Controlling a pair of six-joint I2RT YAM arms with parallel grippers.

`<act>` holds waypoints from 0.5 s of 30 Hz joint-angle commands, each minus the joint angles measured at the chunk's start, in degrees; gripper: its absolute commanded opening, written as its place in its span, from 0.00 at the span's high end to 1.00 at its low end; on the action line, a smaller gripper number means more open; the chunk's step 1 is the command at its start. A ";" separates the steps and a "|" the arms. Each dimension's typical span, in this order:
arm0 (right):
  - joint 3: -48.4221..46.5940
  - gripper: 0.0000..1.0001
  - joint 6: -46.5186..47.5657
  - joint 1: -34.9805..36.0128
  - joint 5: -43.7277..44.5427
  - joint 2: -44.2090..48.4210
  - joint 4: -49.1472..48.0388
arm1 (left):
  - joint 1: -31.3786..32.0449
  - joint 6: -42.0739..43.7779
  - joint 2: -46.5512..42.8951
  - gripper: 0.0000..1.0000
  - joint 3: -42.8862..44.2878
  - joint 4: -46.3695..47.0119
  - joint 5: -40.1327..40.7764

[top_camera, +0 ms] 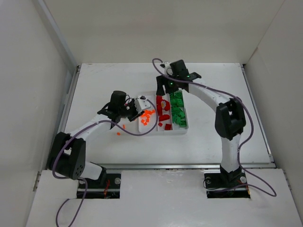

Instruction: Sort the legos into containers by color

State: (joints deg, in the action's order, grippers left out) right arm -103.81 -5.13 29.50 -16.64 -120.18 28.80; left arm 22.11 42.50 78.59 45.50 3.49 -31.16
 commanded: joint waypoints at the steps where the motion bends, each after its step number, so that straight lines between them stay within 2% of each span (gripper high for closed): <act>1: 3.78 0.29 -1.99 -3.12 3.80 8.11 -2.08 | 1.53 4.87 0.77 0.92 2.14 3.19 -2.16; 4: 5.81 0.27 -1.47 -4.27 5.04 10.05 -2.08 | 1.53 4.87 3.85 0.73 3.01 3.19 -1.63; 5: 6.42 0.27 -1.47 -4.27 5.56 10.84 -1.56 | 1.53 4.87 4.38 0.55 3.80 3.19 -1.63; 8: 6.43 0.26 -0.94 -4.27 6.10 11.46 -1.03 | 1.53 4.87 4.38 0.34 3.81 3.72 -2.24; 9: 6.43 0.25 -0.33 -4.27 6.71 11.46 -1.02 | 1.53 5.48 4.38 0.19 4.33 3.72 -2.24; 11: 6.43 0.25 0.20 -4.27 6.71 11.46 -1.02 | 1.53 5.49 4.38 0.02 4.34 3.72 -2.24; 15: 5.20 0.25 0.82 -4.27 7.23 11.99 0.03 | 1.53 3.82 2.63 0.00 5.57 1.61 4.94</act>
State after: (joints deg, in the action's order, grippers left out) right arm -97.54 -5.50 24.95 -10.87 -110.21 29.43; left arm 23.62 47.07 83.81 48.51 4.89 -29.82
